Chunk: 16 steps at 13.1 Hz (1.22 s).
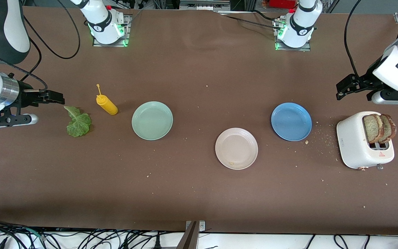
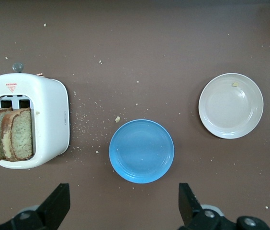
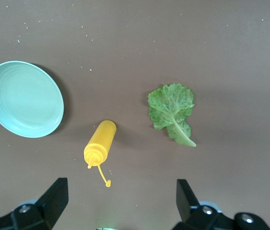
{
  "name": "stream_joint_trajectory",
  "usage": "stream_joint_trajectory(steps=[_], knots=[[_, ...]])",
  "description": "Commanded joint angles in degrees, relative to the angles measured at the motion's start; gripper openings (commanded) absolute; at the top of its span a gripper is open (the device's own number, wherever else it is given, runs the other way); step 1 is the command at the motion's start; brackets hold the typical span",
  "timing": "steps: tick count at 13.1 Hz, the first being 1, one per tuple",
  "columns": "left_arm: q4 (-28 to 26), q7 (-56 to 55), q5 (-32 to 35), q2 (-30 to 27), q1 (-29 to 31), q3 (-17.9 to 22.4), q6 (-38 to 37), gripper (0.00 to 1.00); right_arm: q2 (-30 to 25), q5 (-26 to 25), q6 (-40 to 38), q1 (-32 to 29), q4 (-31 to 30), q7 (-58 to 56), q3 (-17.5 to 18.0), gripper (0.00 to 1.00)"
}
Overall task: Make sandwich in beige plate with both arms
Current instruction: 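Lower the left gripper onto a bread slice in the toaster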
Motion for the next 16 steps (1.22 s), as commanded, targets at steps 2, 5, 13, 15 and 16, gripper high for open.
stream_joint_trajectory(steps=[2, 5, 13, 15, 16], knots=[[2.0, 0.5, 1.1, 0.8, -0.3, 0.0, -4.0, 1.0, -0.1, 0.3, -0.7, -0.1, 0.1, 0.7, 0.2, 1.0], [2.0, 0.5, 1.6, 0.8, -0.4, -0.1, -4.6, 1.0, -0.1, 0.3, -0.7, -0.1, 0.1, 0.7, 0.2, 1.0], [2.0, 0.6, 1.6, 3.4, -0.2, 0.0, -4.6, 1.0, -0.1, 0.3, -0.7, -0.1, 0.1, 0.7, 0.2, 1.0], [2.0, 0.8, 1.6, 3.9, -0.2, 0.1, -4.6, 1.0, -0.1, 0.3, -0.7, -0.1, 0.1, 0.7, 0.2, 1.0], [2.0, 0.8, 1.6, 4.0, -0.1, 0.2, -4.5, 1.0, -0.1, 0.3, -0.7, -0.1, 0.1, 0.7, 0.2, 1.0]])
